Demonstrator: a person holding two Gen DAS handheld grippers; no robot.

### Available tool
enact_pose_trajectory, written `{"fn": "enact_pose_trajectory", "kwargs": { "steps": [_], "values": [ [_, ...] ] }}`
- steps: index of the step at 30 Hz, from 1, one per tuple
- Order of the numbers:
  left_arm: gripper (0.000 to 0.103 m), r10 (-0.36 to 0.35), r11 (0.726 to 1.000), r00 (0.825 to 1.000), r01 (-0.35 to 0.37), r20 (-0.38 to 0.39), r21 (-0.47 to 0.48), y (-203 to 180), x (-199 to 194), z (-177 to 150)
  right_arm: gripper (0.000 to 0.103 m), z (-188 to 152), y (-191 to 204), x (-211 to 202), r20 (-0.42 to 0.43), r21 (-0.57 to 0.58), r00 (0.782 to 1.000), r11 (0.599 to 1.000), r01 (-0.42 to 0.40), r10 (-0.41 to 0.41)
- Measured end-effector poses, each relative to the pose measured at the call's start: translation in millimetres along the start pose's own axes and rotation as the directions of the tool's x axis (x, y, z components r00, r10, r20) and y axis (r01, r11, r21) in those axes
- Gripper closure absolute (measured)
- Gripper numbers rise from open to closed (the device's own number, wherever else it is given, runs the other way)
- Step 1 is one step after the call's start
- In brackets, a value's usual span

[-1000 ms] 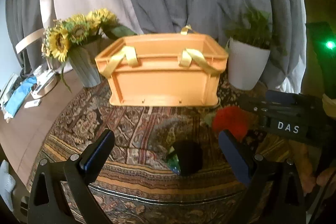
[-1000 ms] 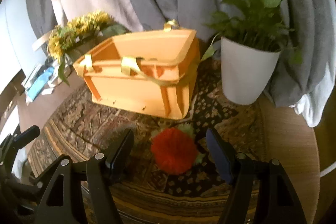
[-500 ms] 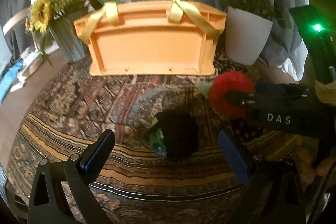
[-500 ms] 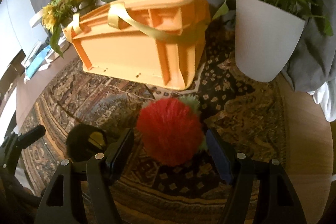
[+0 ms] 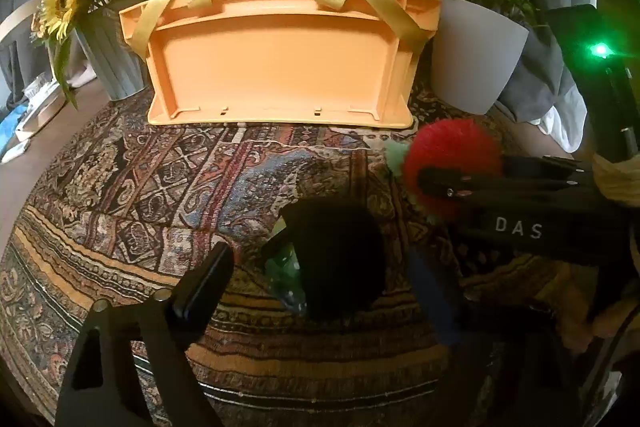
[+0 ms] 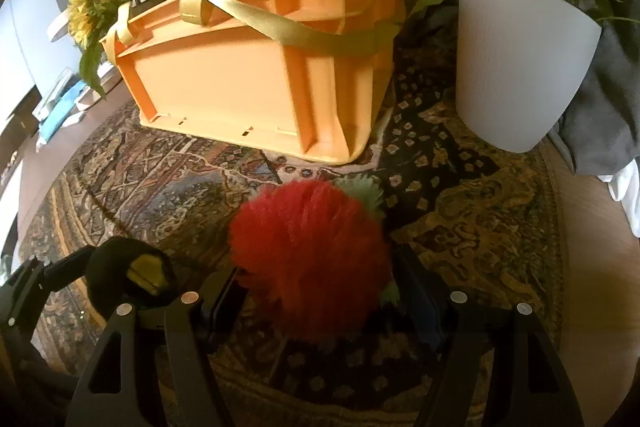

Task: Organize soft objects
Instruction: 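Grasp the green toy with the left tool while the right tool grasps the red pompom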

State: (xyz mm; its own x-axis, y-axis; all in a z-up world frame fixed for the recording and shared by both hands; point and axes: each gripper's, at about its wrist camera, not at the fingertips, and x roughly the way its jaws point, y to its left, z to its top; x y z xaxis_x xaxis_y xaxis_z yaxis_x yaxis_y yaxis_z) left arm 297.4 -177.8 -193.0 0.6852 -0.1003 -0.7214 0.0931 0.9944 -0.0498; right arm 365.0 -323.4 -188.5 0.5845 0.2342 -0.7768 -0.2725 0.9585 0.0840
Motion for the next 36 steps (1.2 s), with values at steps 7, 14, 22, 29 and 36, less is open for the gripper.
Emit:
{"fn": "enact_pose_trajectory", "kwargs": {
  "steps": [7, 14, 22, 29, 36],
  "values": [
    [0.041, -0.041, 0.999, 0.999, 0.04, -0.035, -0.034, 5.6, 8.3, 2.0, 0.051, 1.5, 2.7, 4.8, 0.009, -0.011, 1.0, 1.0, 0.012, -0.012],
    [0.041, -0.047, 0.998, 0.998, 0.045, -0.041, -0.047, 7.2, 5.2, 0.6, 0.062, -0.5, 6.3, 3.3, 0.013, -0.013, 1.0, 1.0, 0.014, -0.013],
    [0.041, -0.032, 0.998, 0.999, 0.031, -0.015, -0.051, 13.3, -9.2, 2.4, 0.062, -2.3, 11.5, -10.8, 0.042, -0.018, 0.999, 0.999, 0.034, -0.033],
    [0.041, -0.021, 0.999, 1.0, 0.022, 0.023, -0.048, 23.8, -25.9, 8.0, 0.062, -1.0, 23.4, -30.8, 0.078, -0.008, 0.996, 0.999, 0.047, -0.046],
    [0.041, -0.021, 0.999, 0.998, 0.024, 0.061, -0.039, 38.2, -43.6, 17.5, 0.062, 1.2, 35.8, -53.1, 0.119, 0.013, 0.991, 0.998, 0.063, -0.064]
  ]
}}
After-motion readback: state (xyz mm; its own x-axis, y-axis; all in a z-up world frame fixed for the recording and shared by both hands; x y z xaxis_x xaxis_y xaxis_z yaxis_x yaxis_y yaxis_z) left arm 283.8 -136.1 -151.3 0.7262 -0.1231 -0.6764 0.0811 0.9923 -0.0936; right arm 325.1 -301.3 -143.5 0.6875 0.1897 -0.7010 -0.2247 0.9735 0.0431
